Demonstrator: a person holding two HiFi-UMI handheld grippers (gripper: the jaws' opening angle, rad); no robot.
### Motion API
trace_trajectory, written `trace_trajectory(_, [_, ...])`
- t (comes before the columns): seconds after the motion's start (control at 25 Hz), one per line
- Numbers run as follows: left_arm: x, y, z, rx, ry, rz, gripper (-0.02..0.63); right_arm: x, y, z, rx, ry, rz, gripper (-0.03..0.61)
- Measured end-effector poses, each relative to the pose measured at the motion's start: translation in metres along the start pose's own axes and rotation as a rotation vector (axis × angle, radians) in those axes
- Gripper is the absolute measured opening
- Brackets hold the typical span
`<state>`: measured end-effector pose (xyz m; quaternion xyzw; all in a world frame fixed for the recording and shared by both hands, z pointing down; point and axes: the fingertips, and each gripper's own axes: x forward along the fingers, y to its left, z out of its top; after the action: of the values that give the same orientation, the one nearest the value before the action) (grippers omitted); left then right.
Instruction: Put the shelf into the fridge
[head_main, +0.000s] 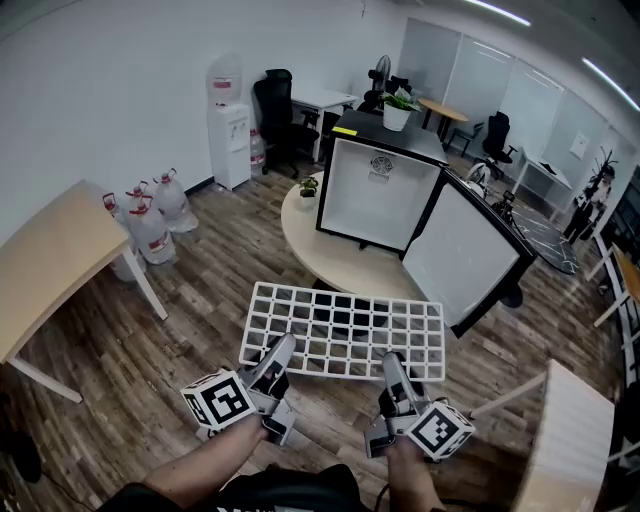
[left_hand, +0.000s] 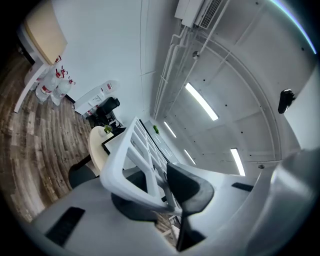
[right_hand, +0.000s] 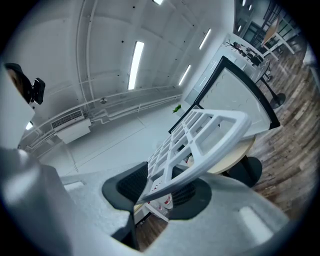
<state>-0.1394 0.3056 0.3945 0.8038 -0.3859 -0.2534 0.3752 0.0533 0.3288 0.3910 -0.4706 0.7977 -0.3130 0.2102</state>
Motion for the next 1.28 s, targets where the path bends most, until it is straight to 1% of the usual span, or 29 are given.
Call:
trace_trajectory(0.04, [0.000, 0.003, 0.001, -0.008, 0.005, -0.003, 0.072, 0.001, -0.001, -0.002, -0.006, -0.002, -0.014, 0.123])
trace_trajectory(0.16, [-0.001, 0.008, 0.009, -0.010, 0.007, -0.008, 0.072, 0.007, 0.002, -0.008, -0.015, -0.004, -0.017, 0.123])
trace_trajectory(0.24, [0.001, 0.012, 0.012, -0.016, 0.009, -0.012, 0.072, 0.013, 0.006, -0.009, -0.014, -0.007, 0.007, 0.124])
trace_trajectory(0.28, [0.003, 0.015, 0.013, -0.023, 0.010, -0.013, 0.072, 0.017, 0.005, -0.008, -0.018, -0.007, 0.004, 0.124])
trace_trajectory(0.36, [0.010, 0.023, 0.016, -0.043, 0.016, -0.010, 0.071, 0.022, -0.005, -0.007, -0.032, 0.002, -0.055, 0.124])
trace_trajectory(0.4, [0.013, 0.028, 0.017, -0.047, 0.016, -0.006, 0.071, 0.027, -0.010, -0.007, -0.034, 0.006, -0.067, 0.124])
trace_trajectory(0.52, [0.026, 0.039, 0.024, -0.034, 0.004, 0.014, 0.071, 0.049, -0.015, -0.005, -0.021, 0.012, -0.015, 0.124])
trace_trajectory(0.6, [0.038, 0.044, 0.027, -0.038, 0.003, 0.022, 0.071, 0.061, -0.026, -0.001, -0.022, 0.027, -0.032, 0.124])
trace_trajectory(0.64, [0.045, 0.046, 0.030, -0.039, 0.003, 0.025, 0.071, 0.068, -0.029, 0.002, -0.018, 0.030, -0.026, 0.124])
trace_trajectory(0.72, [0.062, 0.049, 0.037, -0.036, -0.001, 0.029, 0.071, 0.088, -0.028, 0.013, 0.001, 0.019, 0.038, 0.124])
trace_trajectory(0.8, [0.080, 0.053, 0.044, -0.021, -0.005, 0.045, 0.072, 0.105, -0.033, 0.025, 0.006, 0.019, 0.062, 0.124])
trace_trajectory(0.88, [0.096, 0.061, 0.046, -0.021, 0.005, 0.073, 0.071, 0.119, -0.044, 0.035, 0.002, 0.024, 0.061, 0.124])
trace_trajectory(1.0, [0.126, 0.064, 0.048, -0.048, -0.001, 0.042, 0.072, 0.137, -0.060, 0.049, -0.001, 0.028, 0.062, 0.124])
trace_trajectory(1.12, [0.151, 0.069, 0.050, -0.045, 0.003, 0.045, 0.072, 0.152, -0.078, 0.062, 0.007, 0.032, 0.056, 0.124])
trace_trajectory(1.24, [0.175, 0.072, 0.052, -0.042, 0.006, 0.053, 0.072, 0.163, -0.097, 0.074, 0.003, 0.047, 0.014, 0.124])
trace_trajectory(1.28, [0.182, 0.074, 0.053, -0.043, 0.007, 0.060, 0.072, 0.169, -0.100, 0.079, 0.007, 0.048, 0.021, 0.124])
